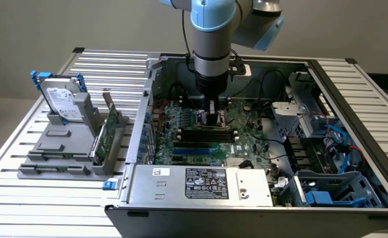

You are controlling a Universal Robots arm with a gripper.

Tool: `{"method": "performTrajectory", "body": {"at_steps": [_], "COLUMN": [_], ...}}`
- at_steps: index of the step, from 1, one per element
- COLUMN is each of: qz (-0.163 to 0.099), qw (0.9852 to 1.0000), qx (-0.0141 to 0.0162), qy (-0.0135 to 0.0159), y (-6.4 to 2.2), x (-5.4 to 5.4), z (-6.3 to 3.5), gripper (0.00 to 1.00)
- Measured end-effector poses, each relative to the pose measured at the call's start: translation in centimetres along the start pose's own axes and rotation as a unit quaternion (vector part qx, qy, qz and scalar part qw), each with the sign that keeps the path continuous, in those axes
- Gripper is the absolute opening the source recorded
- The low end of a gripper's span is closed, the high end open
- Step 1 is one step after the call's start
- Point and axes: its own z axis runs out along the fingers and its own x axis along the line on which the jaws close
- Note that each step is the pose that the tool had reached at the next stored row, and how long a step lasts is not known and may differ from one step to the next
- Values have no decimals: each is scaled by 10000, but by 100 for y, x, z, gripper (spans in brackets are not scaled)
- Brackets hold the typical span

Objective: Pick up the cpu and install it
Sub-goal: 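Place the cpu into insertion slot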

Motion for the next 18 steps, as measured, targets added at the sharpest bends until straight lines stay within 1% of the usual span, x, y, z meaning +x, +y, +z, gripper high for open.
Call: {"method": "performTrajectory", "body": {"at_steps": [18], "qz": [2], "qw": [10000], "qx": [1], "qy": [-1], "y": [4], "x": [-1], "z": [16], "gripper": [55]}}
